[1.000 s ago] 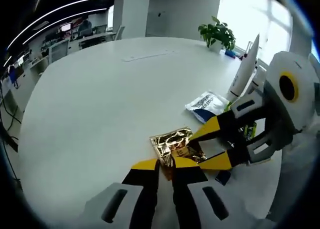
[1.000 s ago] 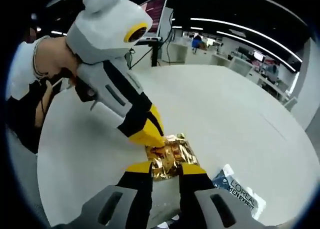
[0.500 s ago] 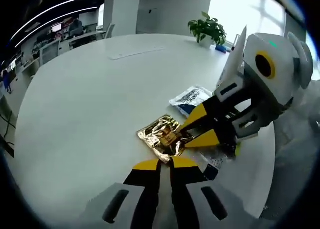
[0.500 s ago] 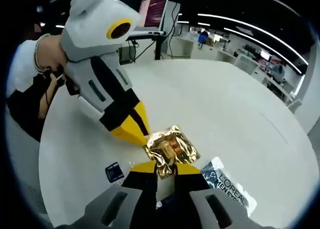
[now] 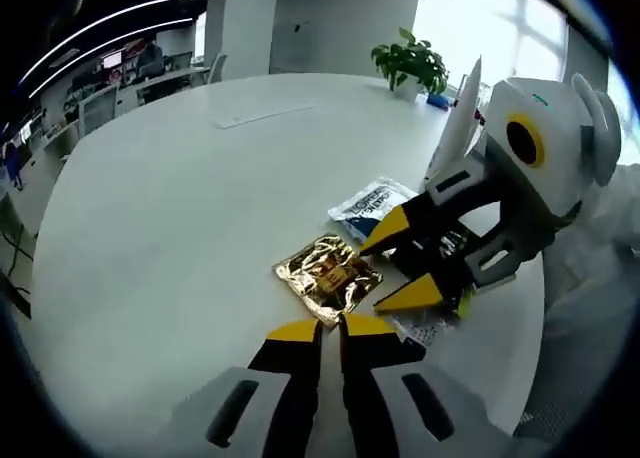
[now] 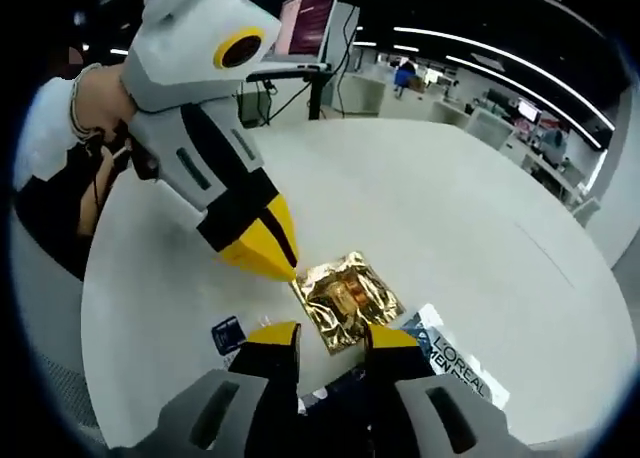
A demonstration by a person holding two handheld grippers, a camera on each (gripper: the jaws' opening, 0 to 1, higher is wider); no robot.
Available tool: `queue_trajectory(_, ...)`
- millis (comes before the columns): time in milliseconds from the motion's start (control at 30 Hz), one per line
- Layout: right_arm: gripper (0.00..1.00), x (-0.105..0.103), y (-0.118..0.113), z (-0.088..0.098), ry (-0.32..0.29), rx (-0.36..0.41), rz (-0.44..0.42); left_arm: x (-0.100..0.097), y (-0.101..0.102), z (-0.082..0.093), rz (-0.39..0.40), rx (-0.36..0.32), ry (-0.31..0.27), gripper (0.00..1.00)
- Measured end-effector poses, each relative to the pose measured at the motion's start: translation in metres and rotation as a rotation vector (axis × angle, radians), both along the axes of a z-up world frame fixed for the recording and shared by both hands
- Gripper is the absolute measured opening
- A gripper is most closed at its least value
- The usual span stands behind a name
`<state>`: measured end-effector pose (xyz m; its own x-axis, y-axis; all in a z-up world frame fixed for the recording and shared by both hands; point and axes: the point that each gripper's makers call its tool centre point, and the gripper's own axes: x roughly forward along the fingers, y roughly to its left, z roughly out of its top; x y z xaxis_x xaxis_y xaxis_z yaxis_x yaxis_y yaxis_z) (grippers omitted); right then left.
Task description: Arrange the skincare products in the storage area until every visible bottle or jar stands upright without overlapping.
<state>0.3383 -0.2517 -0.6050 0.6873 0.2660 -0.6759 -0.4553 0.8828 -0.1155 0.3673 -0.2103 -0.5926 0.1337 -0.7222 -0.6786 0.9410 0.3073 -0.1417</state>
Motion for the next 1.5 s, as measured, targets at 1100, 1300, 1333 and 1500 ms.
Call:
queue_trajectory(1100,0.17,-0.037,0.03,-0.005,-0.006,0.066,0.023,-0.032,0.009,-0.016,0.001,-0.006,0.039,0.06)
queue_trajectory(1300,0.15,-0.014,0.016,0.007,-0.057,0.106,-0.081,0.0,0.0,-0.005,0.06,-0.054,-0.001,0.05)
queue_trajectory(1333,0.15,-0.012,0.016,0.007,-0.058,0.104,-0.073,0.003,-0.003,-0.006,0.061,-0.053,0.0,0.05)
queue_trajectory(1500,0.14,-0.01,0.015,0.01,-0.06,0.101,-0.073,0.005,-0.009,-0.014,0.057,-0.025,0.01,0.05)
